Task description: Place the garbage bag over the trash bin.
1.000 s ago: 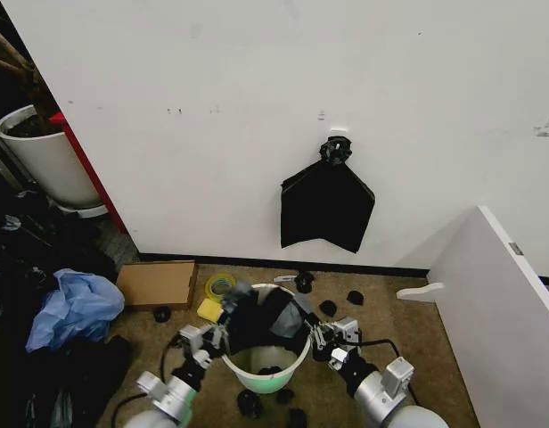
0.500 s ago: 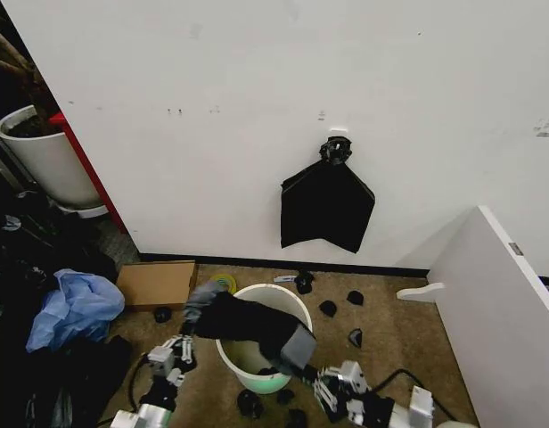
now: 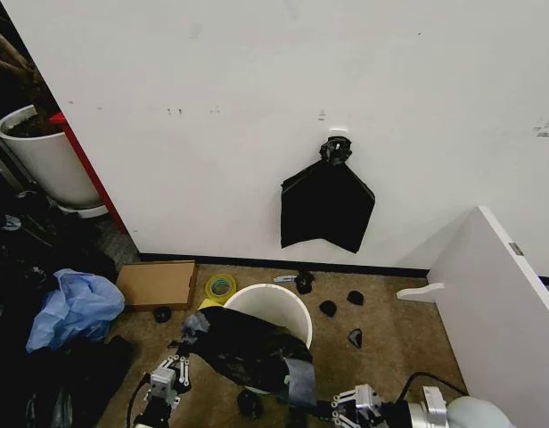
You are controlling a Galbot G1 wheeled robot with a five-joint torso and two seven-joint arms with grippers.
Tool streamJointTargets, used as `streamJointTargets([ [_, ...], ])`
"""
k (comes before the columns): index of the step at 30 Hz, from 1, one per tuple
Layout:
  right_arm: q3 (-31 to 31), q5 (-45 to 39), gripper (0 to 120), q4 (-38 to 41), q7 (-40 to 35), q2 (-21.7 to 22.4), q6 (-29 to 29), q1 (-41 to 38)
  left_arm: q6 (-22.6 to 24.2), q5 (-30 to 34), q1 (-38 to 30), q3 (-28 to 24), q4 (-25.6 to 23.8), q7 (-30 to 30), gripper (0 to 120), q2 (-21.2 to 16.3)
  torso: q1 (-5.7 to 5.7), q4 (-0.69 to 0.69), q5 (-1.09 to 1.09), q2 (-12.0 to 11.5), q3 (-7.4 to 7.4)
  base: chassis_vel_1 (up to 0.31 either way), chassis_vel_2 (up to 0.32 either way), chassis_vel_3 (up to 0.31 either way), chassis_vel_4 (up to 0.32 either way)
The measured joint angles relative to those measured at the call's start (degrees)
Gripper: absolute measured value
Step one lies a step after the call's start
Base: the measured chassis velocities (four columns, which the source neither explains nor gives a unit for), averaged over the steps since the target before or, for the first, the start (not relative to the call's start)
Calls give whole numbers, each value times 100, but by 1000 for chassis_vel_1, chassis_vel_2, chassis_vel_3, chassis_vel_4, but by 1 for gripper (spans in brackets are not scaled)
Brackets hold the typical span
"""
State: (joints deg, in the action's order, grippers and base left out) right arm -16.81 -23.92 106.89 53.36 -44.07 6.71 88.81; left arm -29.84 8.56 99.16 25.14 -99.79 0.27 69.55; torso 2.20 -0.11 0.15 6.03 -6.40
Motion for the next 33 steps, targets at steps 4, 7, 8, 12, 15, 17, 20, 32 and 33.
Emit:
streamJointTargets([
  [4, -35, 600, 0, -349, 50, -147, 111, -206, 296, 8, -176, -77, 181, -32, 0, 117, 0, -1, 0, 0, 0, 0, 0, 0, 0],
  [7, -44, 782, 0, -443, 54, -182, 165, -259, 385, 14, -224, -101, 259, -47, 0, 145, 0, -1, 0, 0, 0, 0, 0, 0, 0],
  [8, -44, 903, 0, -501, 55, -202, 205, -294, 421, 15, -246, -117, 310, -51, 0, 162, 0, -1, 0, 0, 0, 0, 0, 0, 0],
  [12, 6, 1362, 0, -763, 32, -301, 360, -485, 529, 16, -313, -188, 444, -54, 0, 237, 0, -1, 0, 0, 0, 0, 0, 0, 0],
  [15, 45, 1463, 0, -871, 2, -351, 409, -569, 576, 22, -329, -211, 452, -52, 0, 268, 0, -1, 0, 0, 0, 0, 0, 0, 0],
  [17, 105, 1492, 0, -959, -26, -393, 453, -649, 631, 30, -334, -224, 450, -45, 0, 299, 0, -1, 0, 0, 0, 0, 0, 0, 0],
  [20, 176, 1573, 0, -1064, -103, -452, 507, -752, 722, 73, -348, -237, 450, -45, 0, 326, 0, -1, 0, 0, 0, 0, 0, 0, 0],
  [32, 228, 1286, 0, -1508, -236, -573, 722, -988, 1251, 650, -395, -297, 423, -365, 0, 413, 0, -1, 0, 0, 0, 0, 0, 0, 0],
  [33, 227, 1184, 0, -1478, -205, -550, 722, -963, 1251, 665, -378, -301, 403, -357, 0, 400, 0, -1, 0, 0, 0, 0, 0, 0, 0],
])
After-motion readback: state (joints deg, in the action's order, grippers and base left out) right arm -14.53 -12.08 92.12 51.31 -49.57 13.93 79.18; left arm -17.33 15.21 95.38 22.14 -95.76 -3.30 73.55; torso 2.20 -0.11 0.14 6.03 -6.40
